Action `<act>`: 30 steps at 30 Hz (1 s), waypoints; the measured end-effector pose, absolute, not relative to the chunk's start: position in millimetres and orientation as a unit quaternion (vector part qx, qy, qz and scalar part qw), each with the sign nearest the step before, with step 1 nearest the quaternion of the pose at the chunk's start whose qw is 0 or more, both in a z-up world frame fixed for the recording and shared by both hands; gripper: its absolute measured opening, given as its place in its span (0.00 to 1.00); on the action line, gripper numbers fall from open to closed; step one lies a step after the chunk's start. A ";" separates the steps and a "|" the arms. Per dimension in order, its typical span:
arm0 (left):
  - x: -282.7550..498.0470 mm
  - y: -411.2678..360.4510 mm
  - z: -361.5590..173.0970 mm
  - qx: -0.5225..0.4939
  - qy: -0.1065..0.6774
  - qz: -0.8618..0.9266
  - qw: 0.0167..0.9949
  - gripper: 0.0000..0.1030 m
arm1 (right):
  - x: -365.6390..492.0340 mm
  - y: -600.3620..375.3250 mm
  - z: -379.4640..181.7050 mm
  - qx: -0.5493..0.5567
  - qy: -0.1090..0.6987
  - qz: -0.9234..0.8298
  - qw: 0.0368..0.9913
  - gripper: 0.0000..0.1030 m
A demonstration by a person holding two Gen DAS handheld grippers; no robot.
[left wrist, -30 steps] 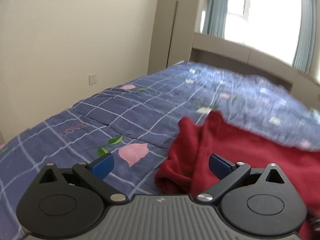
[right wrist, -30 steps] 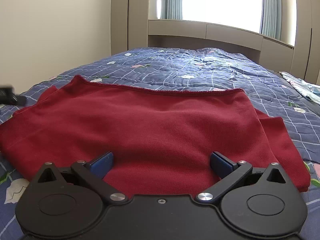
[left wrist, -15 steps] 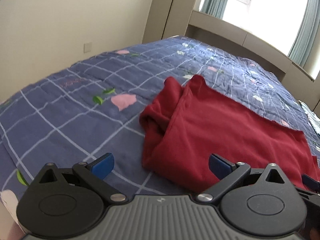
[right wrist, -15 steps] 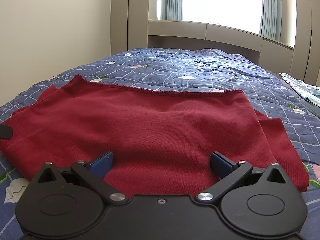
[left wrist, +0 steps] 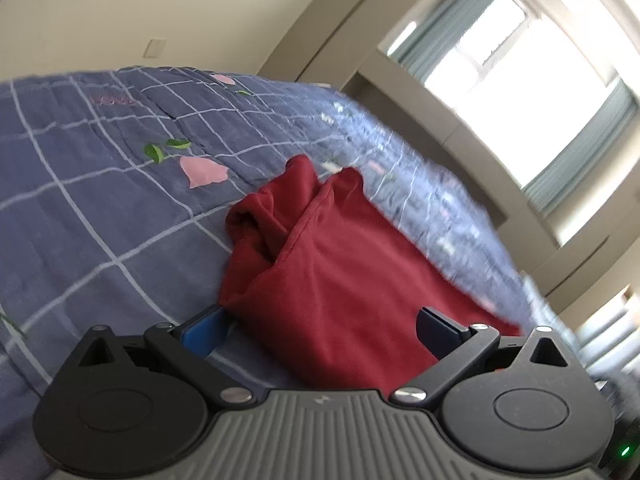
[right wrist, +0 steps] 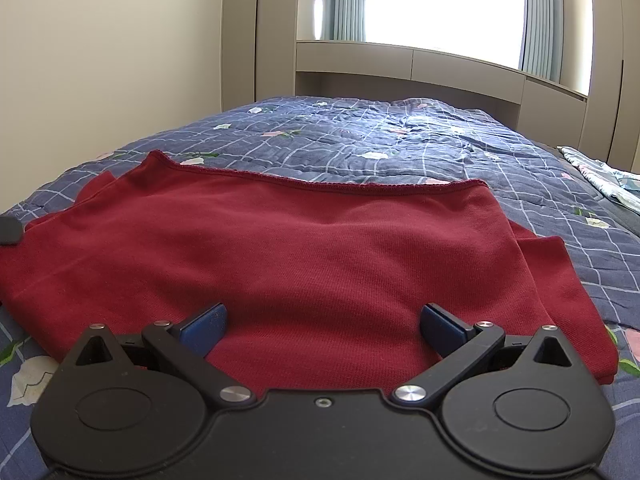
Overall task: Fold small clothes
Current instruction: 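Grasp the sweater side with the left gripper and fold it across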
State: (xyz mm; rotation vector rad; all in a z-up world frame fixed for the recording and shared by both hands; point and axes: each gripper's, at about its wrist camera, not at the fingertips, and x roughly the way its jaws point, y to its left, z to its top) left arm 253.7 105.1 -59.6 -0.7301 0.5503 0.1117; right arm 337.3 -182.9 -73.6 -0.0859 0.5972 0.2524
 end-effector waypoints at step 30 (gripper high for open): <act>303.3 73.8 -4.9 -0.300 0.194 -0.029 0.934 0.09 | 327.1 -249.9 -33.3 -0.059 0.272 0.149 0.949 1.00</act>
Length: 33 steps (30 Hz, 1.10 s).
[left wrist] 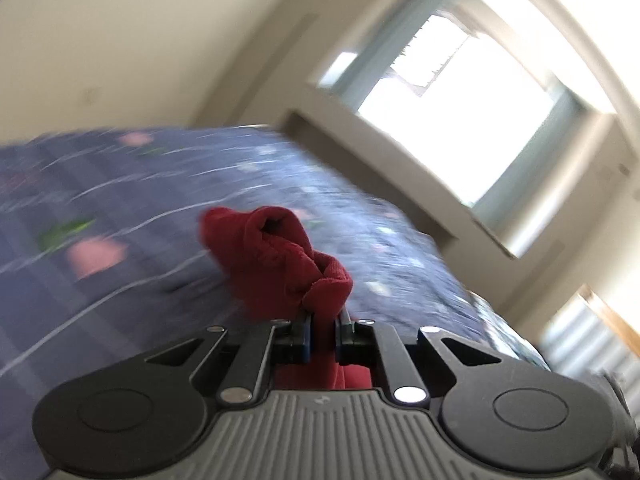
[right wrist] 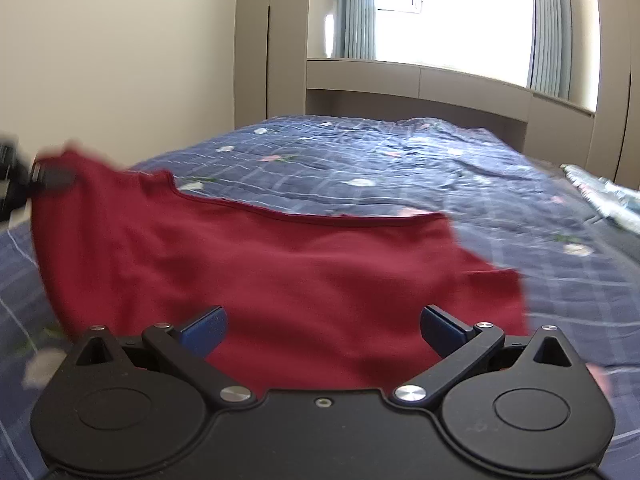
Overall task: Fold small clothes
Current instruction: 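Grasp the sweater side with the left gripper and fold it across, then lay the folded side down and open the left gripper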
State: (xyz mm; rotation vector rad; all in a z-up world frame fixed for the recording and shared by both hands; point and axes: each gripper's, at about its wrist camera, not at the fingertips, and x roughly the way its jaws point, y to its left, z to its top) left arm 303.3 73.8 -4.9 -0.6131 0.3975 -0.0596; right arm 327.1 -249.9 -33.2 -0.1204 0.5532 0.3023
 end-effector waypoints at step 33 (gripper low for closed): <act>312.1 -154.4 3.1 -0.041 0.320 -0.353 0.878 0.87 | 279.5 -421.5 -26.1 -0.004 0.274 0.030 0.961 1.00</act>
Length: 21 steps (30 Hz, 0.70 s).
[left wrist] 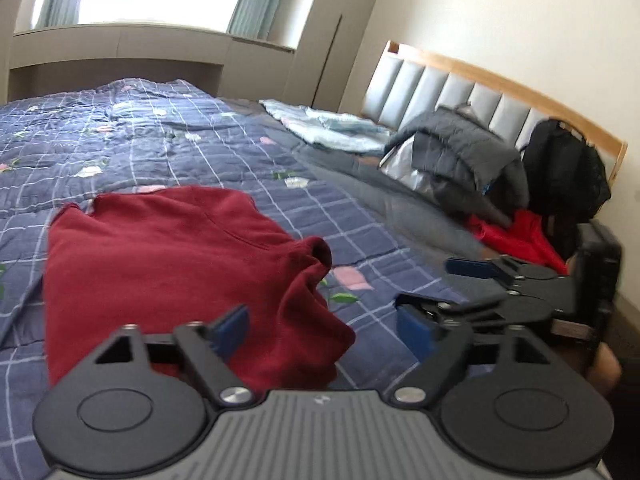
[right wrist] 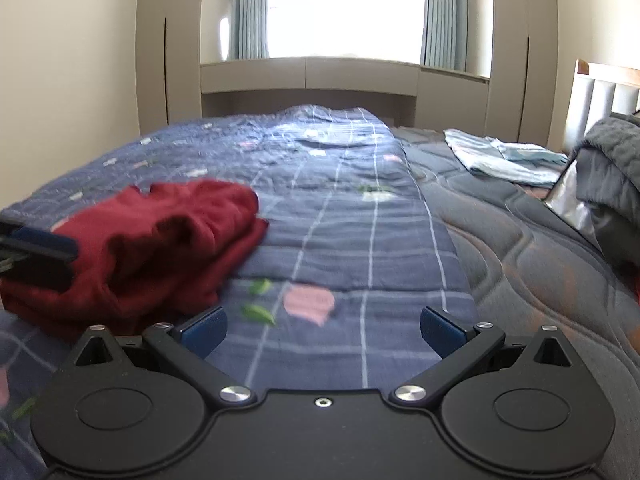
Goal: Fold small clothes
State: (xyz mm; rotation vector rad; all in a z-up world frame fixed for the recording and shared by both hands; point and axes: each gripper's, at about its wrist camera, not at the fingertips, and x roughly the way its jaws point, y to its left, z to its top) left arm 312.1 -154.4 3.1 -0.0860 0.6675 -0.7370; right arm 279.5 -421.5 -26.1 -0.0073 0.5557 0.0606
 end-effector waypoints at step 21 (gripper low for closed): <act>385.1 -55.7 -52.7 -0.159 0.392 -0.087 0.902 1.00 | 348.8 -392.2 -66.4 0.118 0.325 0.014 0.938 1.00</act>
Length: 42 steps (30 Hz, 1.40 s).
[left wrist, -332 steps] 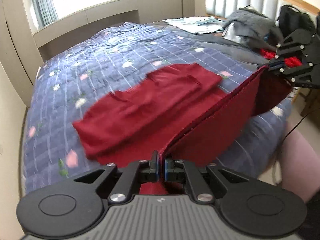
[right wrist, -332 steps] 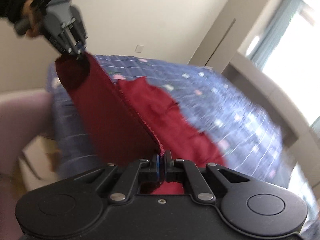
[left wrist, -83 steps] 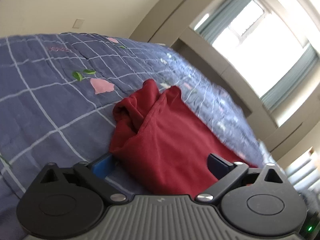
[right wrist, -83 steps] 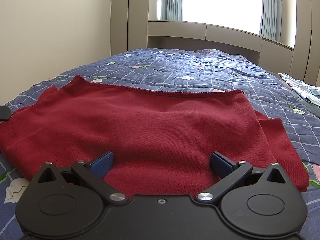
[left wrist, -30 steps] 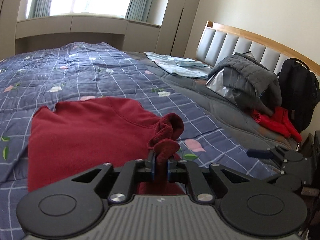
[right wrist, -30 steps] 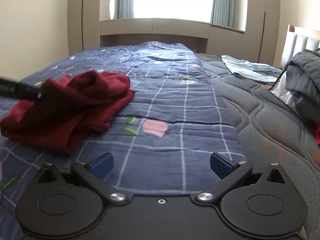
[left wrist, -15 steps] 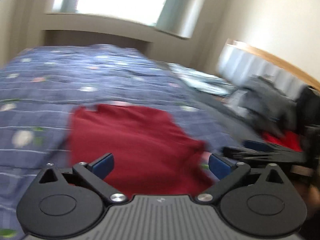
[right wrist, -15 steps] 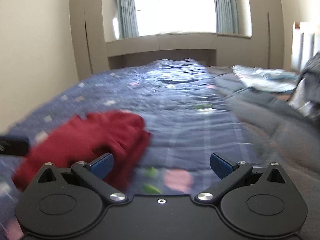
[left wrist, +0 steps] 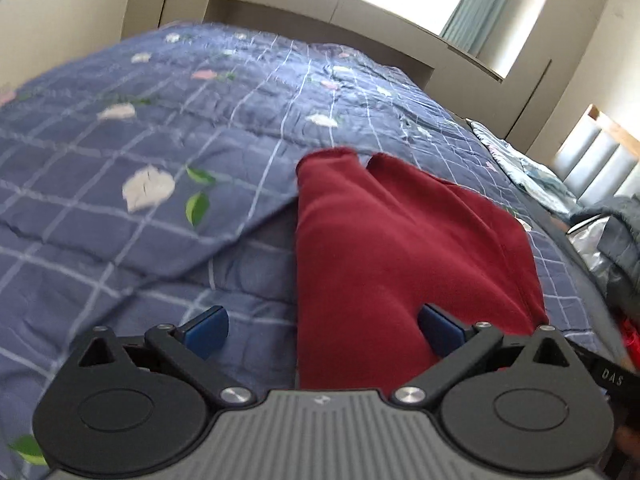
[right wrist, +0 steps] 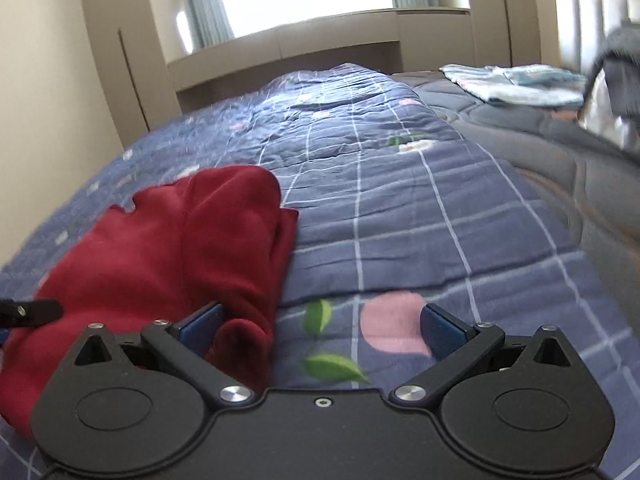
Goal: Fold small clothes
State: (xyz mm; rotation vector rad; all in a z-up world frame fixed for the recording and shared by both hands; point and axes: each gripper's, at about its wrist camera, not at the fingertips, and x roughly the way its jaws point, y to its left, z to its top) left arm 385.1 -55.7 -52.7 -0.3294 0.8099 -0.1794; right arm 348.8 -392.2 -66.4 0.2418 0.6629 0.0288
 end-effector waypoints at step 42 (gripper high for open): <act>414.8 -70.0 -41.5 -0.065 0.365 -0.038 0.928 0.99 | 383.7 -414.7 -71.2 0.126 0.314 0.020 0.941 1.00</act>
